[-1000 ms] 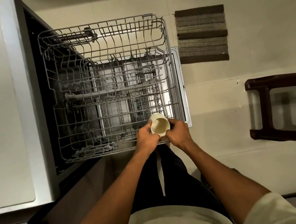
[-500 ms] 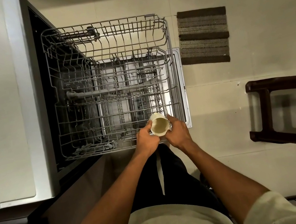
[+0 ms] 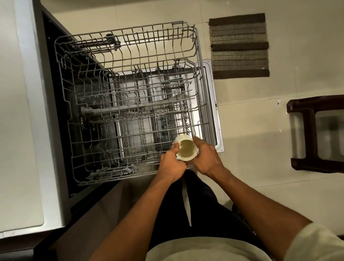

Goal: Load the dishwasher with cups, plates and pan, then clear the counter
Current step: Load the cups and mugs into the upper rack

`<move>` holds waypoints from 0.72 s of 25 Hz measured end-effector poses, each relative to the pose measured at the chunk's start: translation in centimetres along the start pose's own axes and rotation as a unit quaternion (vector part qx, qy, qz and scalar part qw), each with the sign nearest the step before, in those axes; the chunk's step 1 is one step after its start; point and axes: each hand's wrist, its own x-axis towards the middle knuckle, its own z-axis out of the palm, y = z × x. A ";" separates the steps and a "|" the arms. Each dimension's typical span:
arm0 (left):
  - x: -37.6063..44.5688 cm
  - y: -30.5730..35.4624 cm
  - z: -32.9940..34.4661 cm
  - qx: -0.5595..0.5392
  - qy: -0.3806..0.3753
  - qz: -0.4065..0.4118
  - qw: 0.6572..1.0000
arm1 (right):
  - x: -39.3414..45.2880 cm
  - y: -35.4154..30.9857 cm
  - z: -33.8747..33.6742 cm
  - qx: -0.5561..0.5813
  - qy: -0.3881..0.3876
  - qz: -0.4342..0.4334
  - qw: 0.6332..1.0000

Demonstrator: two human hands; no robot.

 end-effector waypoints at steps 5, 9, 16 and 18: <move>0.2 -0.2 -0.4 0.053 -0.026 0.020 0.998 | -0.3 0.2 0.2 -0.031 -0.023 0.009 0.999; -0.8 0.0 -0.8 0.075 -0.010 0.048 0.996 | -1.4 -1.6 -1.4 -0.135 -0.044 -0.032 0.989; -4.2 -0.5 -3.4 0.093 0.090 0.096 0.987 | -3.3 -7.9 -3.7 -0.225 -0.059 -0.156 0.960; -5.8 -1.0 -4.5 0.081 0.142 0.101 0.981 | -4.3 -10.3 -3.8 -0.244 -0.060 -0.203 0.946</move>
